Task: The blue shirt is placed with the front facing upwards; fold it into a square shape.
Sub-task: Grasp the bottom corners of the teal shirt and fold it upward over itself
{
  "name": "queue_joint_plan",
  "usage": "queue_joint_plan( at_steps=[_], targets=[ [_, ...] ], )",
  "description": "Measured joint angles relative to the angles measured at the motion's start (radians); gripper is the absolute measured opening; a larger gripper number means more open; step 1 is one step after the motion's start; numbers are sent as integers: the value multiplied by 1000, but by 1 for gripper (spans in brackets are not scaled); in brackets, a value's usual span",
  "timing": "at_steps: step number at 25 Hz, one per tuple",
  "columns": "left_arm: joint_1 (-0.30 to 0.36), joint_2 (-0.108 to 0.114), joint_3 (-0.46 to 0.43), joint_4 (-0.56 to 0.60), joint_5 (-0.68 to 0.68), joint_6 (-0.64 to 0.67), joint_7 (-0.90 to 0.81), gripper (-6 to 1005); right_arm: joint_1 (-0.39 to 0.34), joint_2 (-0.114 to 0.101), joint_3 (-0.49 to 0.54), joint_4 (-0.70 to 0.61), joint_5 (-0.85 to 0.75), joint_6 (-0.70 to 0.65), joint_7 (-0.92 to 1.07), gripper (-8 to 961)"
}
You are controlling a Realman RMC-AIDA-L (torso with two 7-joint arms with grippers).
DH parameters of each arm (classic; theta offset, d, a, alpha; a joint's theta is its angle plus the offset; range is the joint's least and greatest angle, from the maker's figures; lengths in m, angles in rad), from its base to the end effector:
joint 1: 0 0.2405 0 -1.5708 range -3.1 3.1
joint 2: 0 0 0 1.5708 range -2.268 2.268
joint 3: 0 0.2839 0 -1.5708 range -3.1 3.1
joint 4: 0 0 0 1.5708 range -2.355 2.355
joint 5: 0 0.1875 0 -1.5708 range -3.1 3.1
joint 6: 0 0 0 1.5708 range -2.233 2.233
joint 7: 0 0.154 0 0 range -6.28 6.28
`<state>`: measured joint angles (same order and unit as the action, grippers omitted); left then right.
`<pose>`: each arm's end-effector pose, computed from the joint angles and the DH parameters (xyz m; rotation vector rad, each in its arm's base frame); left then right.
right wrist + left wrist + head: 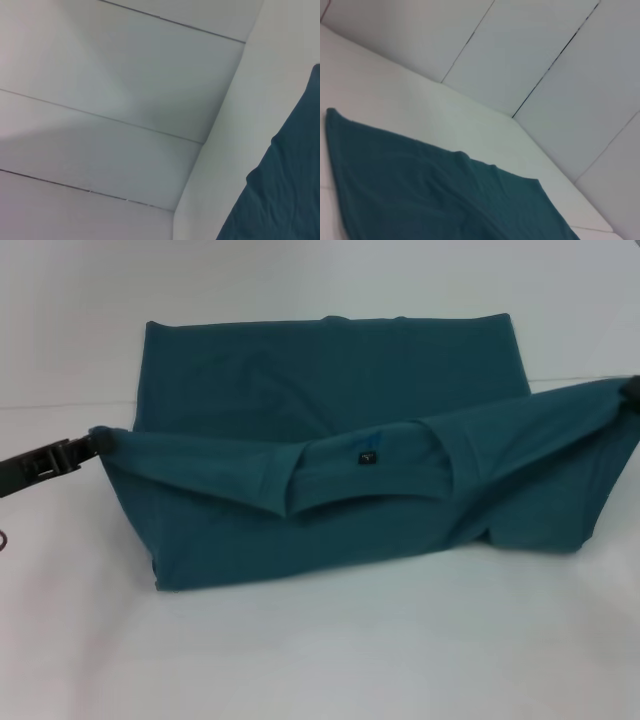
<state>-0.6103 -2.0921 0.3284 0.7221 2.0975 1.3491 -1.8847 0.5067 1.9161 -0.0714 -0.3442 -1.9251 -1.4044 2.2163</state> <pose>-0.2858 0.3852 0.0288 -2.1250 -1.2702 -0.8751 0.3470 0.3569 0.0819 -1.4816 1.8568 1.4676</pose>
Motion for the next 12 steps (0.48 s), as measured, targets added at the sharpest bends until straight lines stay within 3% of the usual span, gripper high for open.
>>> queue_joint_plan(
  at_steps=[12],
  targets=[
    [-68,8,39,-44,-1,-129,42,73,64,-7,-32,0,-1,132,-4,117]
  ],
)
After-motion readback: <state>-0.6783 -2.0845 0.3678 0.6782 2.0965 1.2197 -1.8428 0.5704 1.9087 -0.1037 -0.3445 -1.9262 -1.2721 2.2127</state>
